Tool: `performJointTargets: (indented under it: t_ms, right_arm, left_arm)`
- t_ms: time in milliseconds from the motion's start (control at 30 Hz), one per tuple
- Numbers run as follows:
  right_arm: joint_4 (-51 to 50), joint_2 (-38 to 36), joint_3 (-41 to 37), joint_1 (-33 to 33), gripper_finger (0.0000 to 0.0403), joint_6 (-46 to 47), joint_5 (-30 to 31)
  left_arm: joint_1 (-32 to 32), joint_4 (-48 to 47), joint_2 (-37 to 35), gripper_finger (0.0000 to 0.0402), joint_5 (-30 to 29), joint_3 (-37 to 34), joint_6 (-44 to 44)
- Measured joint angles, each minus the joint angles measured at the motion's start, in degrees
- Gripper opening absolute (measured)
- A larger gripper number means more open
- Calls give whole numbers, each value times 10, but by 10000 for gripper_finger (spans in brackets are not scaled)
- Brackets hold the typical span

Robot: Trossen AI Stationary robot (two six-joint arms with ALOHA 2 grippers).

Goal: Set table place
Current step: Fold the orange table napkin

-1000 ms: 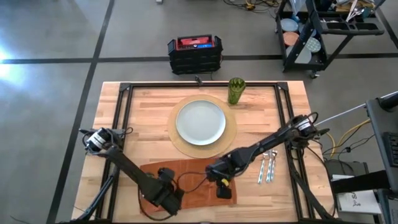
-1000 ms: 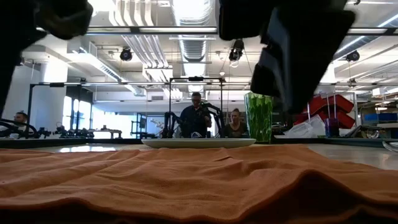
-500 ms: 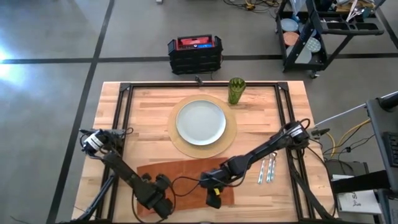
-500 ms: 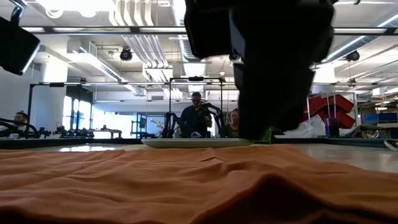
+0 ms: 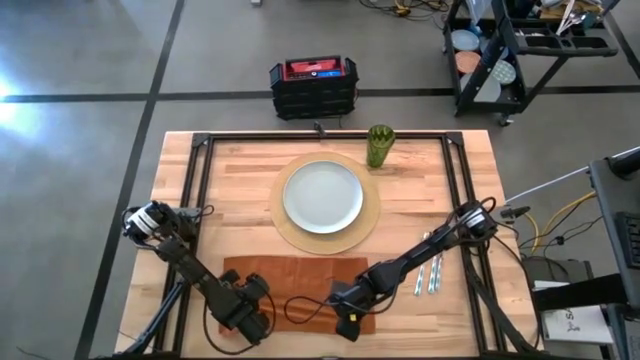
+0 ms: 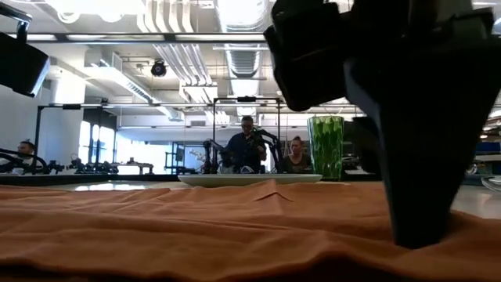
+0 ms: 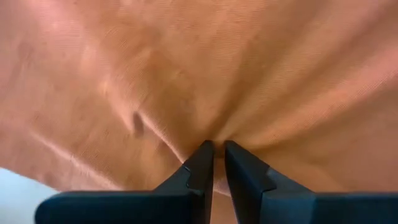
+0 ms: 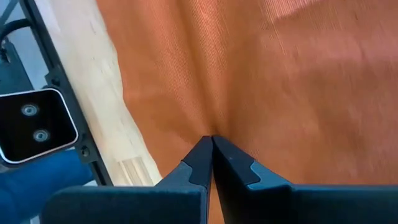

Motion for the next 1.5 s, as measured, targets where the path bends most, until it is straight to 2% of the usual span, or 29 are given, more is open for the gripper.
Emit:
performJointTargets:
  t_ms: [233, 433, 600, 733, 833, 967, 1067, 1200, 1300, 1500]
  right_arm:
    - [-9, -11, 5, 4, 0, 29, 20]
    - [-3, -34, 66, -22, 0, -23, 39]
    - [-17, -54, 152, -46, 5, -142, 105]
    - [-72, -58, 216, -69, 28, -277, 187]
    - [-115, -57, 242, -90, 51, -333, 213]
    - [-161, -56, 235, -121, 83, -381, 212]
    - [-159, -55, 217, -151, 105, -410, 186]
    - [-116, -42, 205, -197, 131, -433, 72]
    - [-75, -23, 204, -222, 149, -475, 22]
    - [2, 34, 208, -273, 169, -531, -72]
  left_arm:
    - [-1, 3, -22, 29, -22, -25, 14]
    - [-2, 2, -58, 29, -38, -23, 26]
    - [-22, -27, -175, 21, -174, 28, 14]
    - [-42, -165, -264, 20, -254, 52, -76]
    - [-69, -276, -305, 20, -253, 44, -188]
    - [-88, -289, -332, 20, -210, 13, -262]
    - [-89, -256, -324, 20, -177, -7, -301]
    - [-90, -194, -297, 20, -174, -24, -362]
    - [-89, -161, -272, 20, -159, -31, -388]
    - [-78, -77, -229, 20, -78, -61, -402]
